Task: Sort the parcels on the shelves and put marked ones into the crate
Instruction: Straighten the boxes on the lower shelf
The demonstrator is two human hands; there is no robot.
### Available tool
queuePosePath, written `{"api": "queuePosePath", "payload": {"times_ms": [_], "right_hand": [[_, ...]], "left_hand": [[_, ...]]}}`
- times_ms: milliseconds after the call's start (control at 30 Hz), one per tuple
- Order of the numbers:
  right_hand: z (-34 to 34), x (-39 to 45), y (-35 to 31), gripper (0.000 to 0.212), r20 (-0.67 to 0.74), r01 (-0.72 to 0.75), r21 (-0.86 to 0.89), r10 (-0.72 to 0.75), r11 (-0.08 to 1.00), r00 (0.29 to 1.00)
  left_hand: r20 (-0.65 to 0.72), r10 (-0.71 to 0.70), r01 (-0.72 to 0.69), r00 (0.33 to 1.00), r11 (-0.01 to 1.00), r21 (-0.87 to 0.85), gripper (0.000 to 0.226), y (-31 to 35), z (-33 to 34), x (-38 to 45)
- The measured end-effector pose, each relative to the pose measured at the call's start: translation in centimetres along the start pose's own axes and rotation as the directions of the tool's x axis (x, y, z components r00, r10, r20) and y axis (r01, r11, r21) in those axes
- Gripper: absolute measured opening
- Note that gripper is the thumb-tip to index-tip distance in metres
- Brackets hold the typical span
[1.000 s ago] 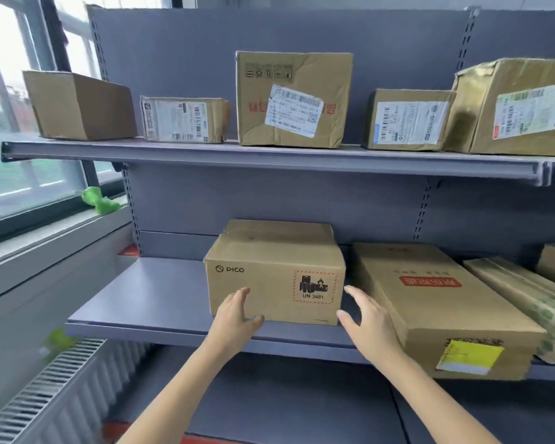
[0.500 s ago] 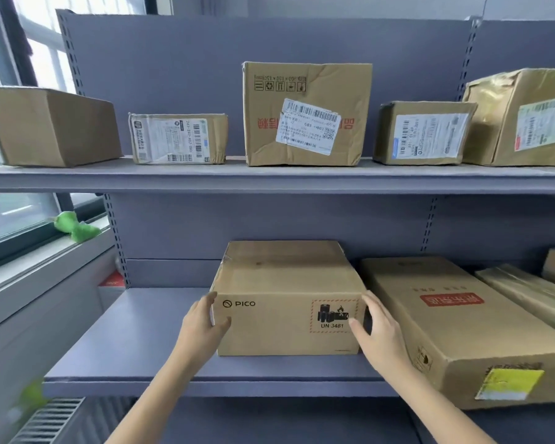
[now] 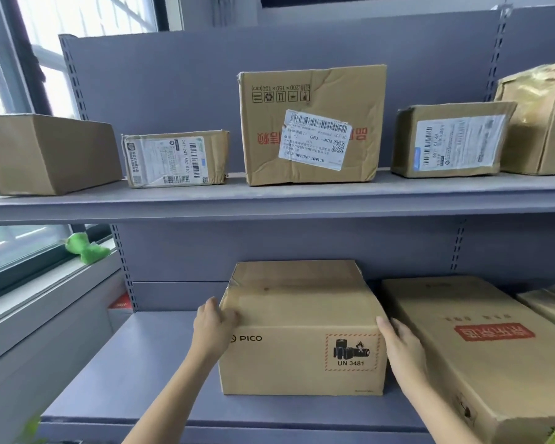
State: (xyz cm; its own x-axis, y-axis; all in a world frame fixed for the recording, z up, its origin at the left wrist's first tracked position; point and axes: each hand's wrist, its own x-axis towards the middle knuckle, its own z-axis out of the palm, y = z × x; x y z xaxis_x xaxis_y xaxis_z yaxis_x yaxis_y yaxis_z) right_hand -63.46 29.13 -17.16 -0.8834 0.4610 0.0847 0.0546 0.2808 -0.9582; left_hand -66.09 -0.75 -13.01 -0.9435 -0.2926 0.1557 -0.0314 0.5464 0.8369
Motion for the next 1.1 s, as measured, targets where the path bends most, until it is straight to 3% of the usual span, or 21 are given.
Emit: {"api": "queuePosePath", "payload": {"times_ms": [167, 300, 533, 867, 933, 1033, 1100], "right_hand": [[1.8, -1.0, -1.1, 0.028, 0.014, -0.049, 0.132, 0.048, 0.99, 0.999], [2.6, -4.2, -1.8, 0.017, -0.08, 0.051, 0.083, -0.044, 0.995, 0.996], [5.2, -13.5, -4.1, 0.045, -0.126, 0.226, -0.06, -0.232, 0.972, 0.965], [10.4, -19.0, -1.8, 0.126, -0.233, 0.097, 0.005, -0.093, 0.995, 0.968], [10.7, -19.1, -1.6, 0.115, -0.227, 0.105, 0.019, -0.098, 0.994, 0.969], [10.0, -18.7, -0.9, 0.071, -0.223, 0.128, 0.075, -0.109, 0.989, 0.969], [8.6, -16.9, -0.5, 0.054, -0.272, 0.143, 0.185, -0.089, 0.972, 0.958]], "left_hand": [[0.014, -0.054, 0.055, 0.998, 0.994, -0.094, 0.021, -1.1, 0.9, 0.2], [-0.017, -0.044, 0.04, 0.999, 0.985, -0.169, 0.015, -2.6, -0.8, 0.3], [-0.061, -0.039, 0.023, 0.997, 0.971, -0.24, 0.039, -6.1, -5.0, 2.1], [-0.087, 0.015, -0.035, 0.996, 0.97, -0.242, 0.056, -7.4, -4.3, 4.6], [-0.113, -0.011, -0.017, 0.994, 0.971, -0.239, 0.066, -6.7, -4.2, 4.7], [-0.17, -0.093, 0.037, 0.981, 0.95, -0.309, 0.072, -5.4, -4.1, 3.2], [-0.169, -0.127, 0.06, 0.977, 0.933, -0.355, 0.075, -5.1, -3.4, 0.5]]}}
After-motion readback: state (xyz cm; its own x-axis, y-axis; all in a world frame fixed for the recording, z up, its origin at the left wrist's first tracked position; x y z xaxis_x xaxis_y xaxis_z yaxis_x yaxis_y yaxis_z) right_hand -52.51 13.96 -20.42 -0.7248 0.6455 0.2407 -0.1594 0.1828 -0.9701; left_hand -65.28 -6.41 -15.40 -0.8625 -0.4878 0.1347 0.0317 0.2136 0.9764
